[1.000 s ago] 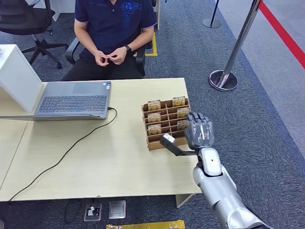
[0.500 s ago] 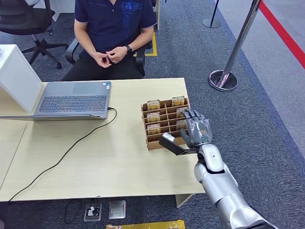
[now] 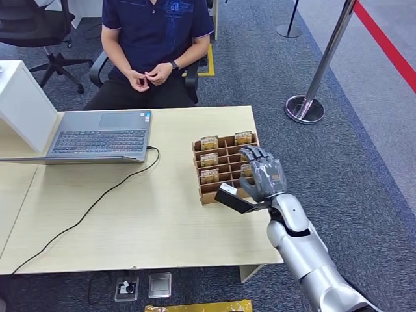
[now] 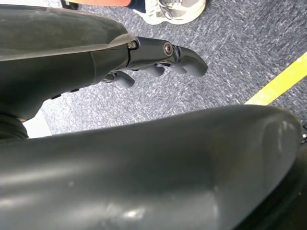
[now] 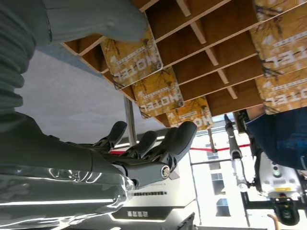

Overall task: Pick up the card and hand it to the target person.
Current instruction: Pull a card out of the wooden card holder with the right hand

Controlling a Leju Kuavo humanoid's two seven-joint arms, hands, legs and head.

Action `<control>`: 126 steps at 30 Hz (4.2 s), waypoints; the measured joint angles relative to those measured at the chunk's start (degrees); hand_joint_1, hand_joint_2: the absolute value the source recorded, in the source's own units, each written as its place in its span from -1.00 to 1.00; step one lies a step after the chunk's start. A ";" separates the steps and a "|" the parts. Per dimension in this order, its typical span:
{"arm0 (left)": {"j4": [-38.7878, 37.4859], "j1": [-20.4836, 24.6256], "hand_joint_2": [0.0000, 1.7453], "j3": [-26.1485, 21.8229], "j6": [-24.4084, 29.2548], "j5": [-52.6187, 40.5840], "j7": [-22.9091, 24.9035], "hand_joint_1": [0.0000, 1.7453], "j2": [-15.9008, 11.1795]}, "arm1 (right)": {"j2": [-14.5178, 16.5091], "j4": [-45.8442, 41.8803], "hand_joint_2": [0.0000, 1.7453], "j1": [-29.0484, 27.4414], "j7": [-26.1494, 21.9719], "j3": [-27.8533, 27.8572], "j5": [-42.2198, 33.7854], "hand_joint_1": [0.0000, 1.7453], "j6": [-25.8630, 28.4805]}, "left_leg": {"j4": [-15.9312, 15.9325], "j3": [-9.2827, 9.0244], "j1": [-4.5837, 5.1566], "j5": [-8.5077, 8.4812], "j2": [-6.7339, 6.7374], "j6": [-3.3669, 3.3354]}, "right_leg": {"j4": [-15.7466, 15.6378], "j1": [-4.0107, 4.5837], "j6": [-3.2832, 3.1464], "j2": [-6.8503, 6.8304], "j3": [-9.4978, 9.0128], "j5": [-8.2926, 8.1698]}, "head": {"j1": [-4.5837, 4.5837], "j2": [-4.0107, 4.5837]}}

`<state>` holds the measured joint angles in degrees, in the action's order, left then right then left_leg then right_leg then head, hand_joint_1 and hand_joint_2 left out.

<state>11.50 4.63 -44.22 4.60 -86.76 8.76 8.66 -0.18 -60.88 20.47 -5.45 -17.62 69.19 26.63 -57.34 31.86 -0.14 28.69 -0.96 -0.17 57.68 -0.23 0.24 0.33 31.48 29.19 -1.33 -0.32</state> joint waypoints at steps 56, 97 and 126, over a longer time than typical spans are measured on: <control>-0.02 -0.32 -1.00 1.24 -0.81 -2.03 -0.63 -1.00 0.00 | -4.21 -3.32 1.00 -2.74 7.67 -2.12 8.38 -0.41 2.46 | -0.01 0.02 0.00 0.00 -0.01 0.00 | 0.00 0.00 0.00 -0.01 0.02 0.00 | 0.01 0.00; -0.02 0.14 -1.00 3.40 -1.34 -2.48 -0.42 -1.00 0.00 | -0.55 5.48 1.00 1.55 10.73 -2.33 13.73 -0.28 5.44 | 0.00 0.02 0.00 0.00 -0.01 0.00 | 0.00 0.00 0.00 -0.01 0.03 0.00 | -0.01 -0.01; -0.02 -0.11 -1.00 3.39 -0.64 -1.96 -0.42 -1.00 0.00 | 1.26 15.06 1.00 7.85 10.13 -1.53 15.83 0.17 5.24 | -0.01 -0.04 0.00 -0.02 0.00 -0.01 | 0.01 0.00 0.00 -0.01 -0.04 -0.02 | 0.01 0.00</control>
<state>11.47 4.52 -40.83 3.96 -88.72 8.35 8.66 1.08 -45.81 28.32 4.67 -19.15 85.02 31.87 -57.35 31.82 -0.14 28.67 -0.96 -0.19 57.69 -0.23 0.24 0.32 31.43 29.17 -1.33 -0.32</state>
